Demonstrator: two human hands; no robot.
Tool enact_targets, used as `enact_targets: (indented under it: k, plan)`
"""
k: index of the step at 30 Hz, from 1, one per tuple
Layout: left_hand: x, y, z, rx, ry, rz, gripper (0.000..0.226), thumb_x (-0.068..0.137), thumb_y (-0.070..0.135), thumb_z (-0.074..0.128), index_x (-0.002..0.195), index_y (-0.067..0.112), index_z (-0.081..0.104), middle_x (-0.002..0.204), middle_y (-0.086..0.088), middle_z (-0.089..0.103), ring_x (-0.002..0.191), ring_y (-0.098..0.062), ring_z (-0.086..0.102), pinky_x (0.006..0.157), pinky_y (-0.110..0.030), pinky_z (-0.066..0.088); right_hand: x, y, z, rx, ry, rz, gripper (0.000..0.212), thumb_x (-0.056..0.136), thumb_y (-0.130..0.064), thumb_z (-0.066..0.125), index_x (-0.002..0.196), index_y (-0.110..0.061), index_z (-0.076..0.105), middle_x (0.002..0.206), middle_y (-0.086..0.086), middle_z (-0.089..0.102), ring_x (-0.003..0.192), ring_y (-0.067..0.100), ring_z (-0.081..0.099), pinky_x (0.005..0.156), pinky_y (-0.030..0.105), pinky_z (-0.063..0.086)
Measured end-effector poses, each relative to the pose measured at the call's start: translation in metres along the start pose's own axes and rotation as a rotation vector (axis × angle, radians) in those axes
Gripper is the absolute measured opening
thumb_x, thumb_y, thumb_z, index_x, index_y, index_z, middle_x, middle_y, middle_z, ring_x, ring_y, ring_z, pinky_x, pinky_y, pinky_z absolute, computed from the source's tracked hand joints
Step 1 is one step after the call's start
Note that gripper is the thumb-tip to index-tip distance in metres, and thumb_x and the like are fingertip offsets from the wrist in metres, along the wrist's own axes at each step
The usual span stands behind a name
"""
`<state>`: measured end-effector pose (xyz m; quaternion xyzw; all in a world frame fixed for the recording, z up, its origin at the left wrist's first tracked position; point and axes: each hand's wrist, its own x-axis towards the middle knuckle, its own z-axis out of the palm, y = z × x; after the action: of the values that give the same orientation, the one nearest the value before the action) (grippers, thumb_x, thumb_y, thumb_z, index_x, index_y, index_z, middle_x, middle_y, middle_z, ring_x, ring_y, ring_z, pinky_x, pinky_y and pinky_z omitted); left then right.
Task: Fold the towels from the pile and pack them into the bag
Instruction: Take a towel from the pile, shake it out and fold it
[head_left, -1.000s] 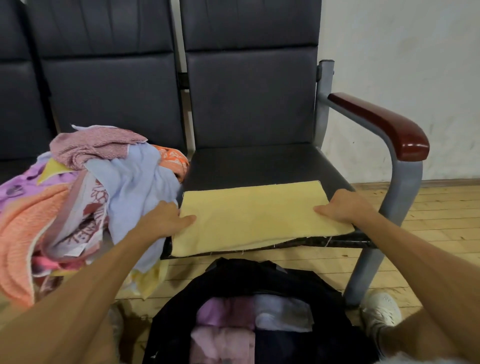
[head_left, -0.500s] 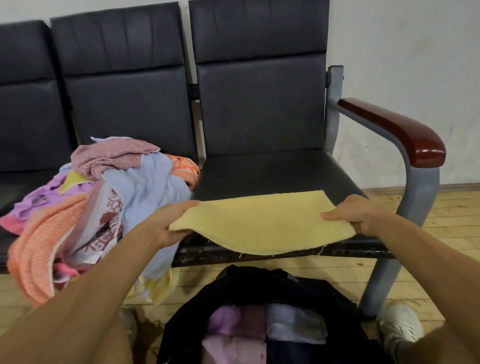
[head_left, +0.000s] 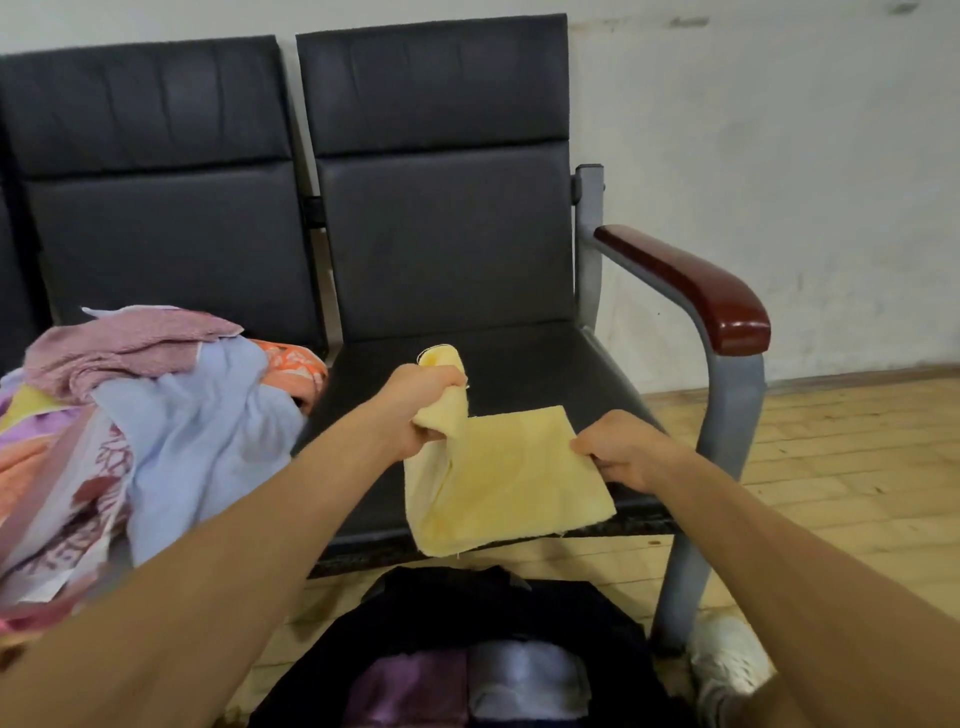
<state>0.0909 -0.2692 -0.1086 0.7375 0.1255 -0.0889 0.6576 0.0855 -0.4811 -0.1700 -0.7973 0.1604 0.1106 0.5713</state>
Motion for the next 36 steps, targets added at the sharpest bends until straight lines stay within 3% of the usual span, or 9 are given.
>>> enact_targets:
  k: [8,12,15,18,20,24,28,30,36]
  plan:
    - [0.001,-0.014,0.071,0.298,-0.172,-0.022,0.030,0.093,0.019,0.057,0.120,0.008,0.054,0.100,-0.011,0.062,0.087,-0.022,0.063,0.057,-0.030,0.052,0.008,-0.002,0.003,0.091,0.007,0.003,0.023,0.099,-0.005,0.046,0.078,-0.008,0.056,0.073,0.006,0.053,0.067,0.017,0.051,0.064,0.032,0.047]
    - [-0.008,-0.025,0.076,0.321,-0.352,-0.063,0.028,0.101,0.028,0.048,0.117,0.006,0.050,0.090,-0.013,0.065,0.062,-0.020,0.064,0.057,-0.029,0.055,0.013,-0.001,0.003,0.060,0.026,0.005,0.022,0.098,-0.010,0.048,0.080,-0.007,0.060,0.080,0.009,0.059,0.077,0.022,0.057,0.071,0.036,0.047]
    - [-0.005,-0.036,0.051,0.433,-0.242,0.076,0.022,0.102,0.027,0.046,0.116,0.014,0.056,0.099,-0.007,0.067,0.073,-0.017,0.067,0.062,-0.027,0.053,0.017,0.001,0.004,0.018,0.029,-0.019,0.019,0.095,-0.022,0.057,0.090,-0.005,0.064,0.094,0.009,0.065,0.089,0.024,0.061,0.077,0.036,0.050]
    - [-0.001,-0.055,0.005,0.648,-0.085,0.299,0.021,0.100,0.019,0.047,0.110,0.025,0.064,0.110,0.004,0.060,0.097,-0.011,0.060,0.077,-0.024,0.047,0.017,0.003,0.005,-0.060,0.055,-0.033,0.043,0.095,-0.032,0.059,0.127,-0.004,0.054,0.119,0.008,0.062,0.107,0.027,0.059,0.096,0.042,0.050]
    - [-0.002,-0.070,-0.025,0.761,-0.090,0.372,0.022,0.099,0.018,0.047,0.109,0.029,0.063,0.113,0.006,0.055,0.103,-0.009,0.054,0.085,-0.023,0.041,0.015,0.003,0.007,-0.188,0.091,-0.069,0.057,0.094,-0.037,0.062,0.136,-0.003,0.046,0.121,0.005,0.057,0.107,0.025,0.055,0.089,0.036,0.049]
    - [-0.011,-0.100,-0.056,0.900,-0.184,0.464,0.031,0.097,0.020,0.055,0.127,0.029,0.058,0.110,0.005,0.053,0.106,-0.010,0.053,0.084,-0.015,0.037,0.015,0.003,0.012,-0.378,0.127,-0.116,0.055,0.089,-0.043,0.067,0.125,-0.004,0.053,0.111,0.005,0.058,0.096,0.021,0.054,0.075,0.031,0.043]
    - [-0.019,-0.101,-0.066,0.781,-0.187,0.431,0.030,0.098,0.021,0.052,0.126,0.028,0.059,0.116,0.006,0.056,0.105,-0.004,0.054,0.087,-0.012,0.039,0.016,-0.001,0.019,-0.299,0.020,-0.092,0.055,0.084,-0.041,0.073,0.126,-0.010,0.055,0.116,0.005,0.063,0.104,0.025,0.062,0.089,0.039,0.052]
    - [-0.024,-0.093,-0.072,0.633,-0.128,0.328,0.026,0.099,0.021,0.049,0.121,0.029,0.061,0.115,0.010,0.060,0.105,-0.004,0.056,0.095,-0.022,0.043,0.011,-0.006,0.025,-0.240,-0.046,-0.122,0.055,0.085,-0.039,0.072,0.130,-0.015,0.052,0.118,0.003,0.063,0.106,0.025,0.062,0.096,0.046,0.051]
    - [-0.033,-0.086,-0.080,0.265,-0.037,0.182,0.028,0.102,0.023,0.046,0.129,0.020,0.054,0.115,-0.002,0.063,0.100,-0.012,0.063,0.087,-0.027,0.052,-0.029,-0.028,0.042,0.109,-0.321,-0.295,0.035,0.095,-0.026,0.061,0.129,-0.021,0.055,0.122,0.002,0.066,0.109,0.022,0.066,0.093,0.043,0.054]
